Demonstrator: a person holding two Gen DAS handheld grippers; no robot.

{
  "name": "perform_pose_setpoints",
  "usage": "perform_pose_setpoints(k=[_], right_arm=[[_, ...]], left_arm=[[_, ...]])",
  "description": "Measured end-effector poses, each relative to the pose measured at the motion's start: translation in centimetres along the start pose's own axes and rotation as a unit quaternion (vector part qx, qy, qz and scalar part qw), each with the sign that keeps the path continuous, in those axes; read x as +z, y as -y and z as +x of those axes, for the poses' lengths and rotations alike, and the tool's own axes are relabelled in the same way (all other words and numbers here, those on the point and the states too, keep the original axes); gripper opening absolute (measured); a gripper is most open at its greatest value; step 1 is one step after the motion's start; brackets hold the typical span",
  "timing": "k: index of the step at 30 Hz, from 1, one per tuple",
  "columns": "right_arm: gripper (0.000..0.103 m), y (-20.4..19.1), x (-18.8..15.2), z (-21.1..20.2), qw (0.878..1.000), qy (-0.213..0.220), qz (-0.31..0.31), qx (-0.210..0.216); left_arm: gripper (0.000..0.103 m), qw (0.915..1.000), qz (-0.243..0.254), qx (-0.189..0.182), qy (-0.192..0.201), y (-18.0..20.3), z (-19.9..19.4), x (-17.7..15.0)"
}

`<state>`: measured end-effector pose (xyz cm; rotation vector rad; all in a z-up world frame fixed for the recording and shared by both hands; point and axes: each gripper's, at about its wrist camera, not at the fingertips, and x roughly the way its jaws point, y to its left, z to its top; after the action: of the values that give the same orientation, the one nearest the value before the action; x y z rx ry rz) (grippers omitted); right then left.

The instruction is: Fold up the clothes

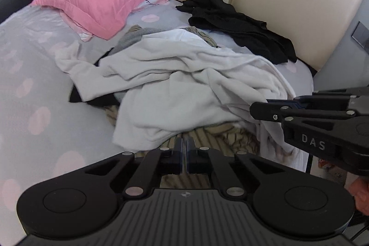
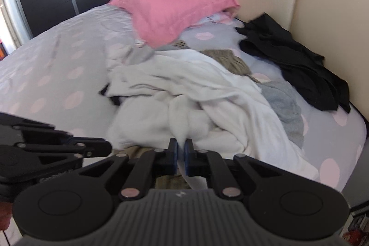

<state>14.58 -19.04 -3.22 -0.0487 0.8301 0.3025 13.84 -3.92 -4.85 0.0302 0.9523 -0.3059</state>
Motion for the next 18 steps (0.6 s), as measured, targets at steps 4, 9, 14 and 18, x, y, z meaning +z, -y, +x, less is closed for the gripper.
perform_pose_setpoints(k=[4, 9, 14, 18], right_arm=[[0.007, -3.6, -0.1, -3.2, 0.998, -0.004, -0.022, 0.055], [0.007, -9.0, -1.6, -5.8, 0.992, -0.022, -0.053, 0.112], [0.007, -15.4, -4.3, -7.4, 0.977, -0.051, -0.084, 0.19], [0.007, -20.7, -7.4, -8.3, 0.96, -0.079, -0.115, 0.245]], left_arm=[[0.001, 0.9994, 0.007, 0.034, -0.005, -1.0, -4.1, -1.8], [0.001, 0.9969, -0.014, 0.075, -0.02, -3.6, -9.1, -5.3], [0.001, 0.9929, -0.056, 0.098, -0.036, -6.5, -13.6, -9.6], [0.001, 0.9867, -0.087, 0.125, -0.057, -8.6, -16.5, -13.4]])
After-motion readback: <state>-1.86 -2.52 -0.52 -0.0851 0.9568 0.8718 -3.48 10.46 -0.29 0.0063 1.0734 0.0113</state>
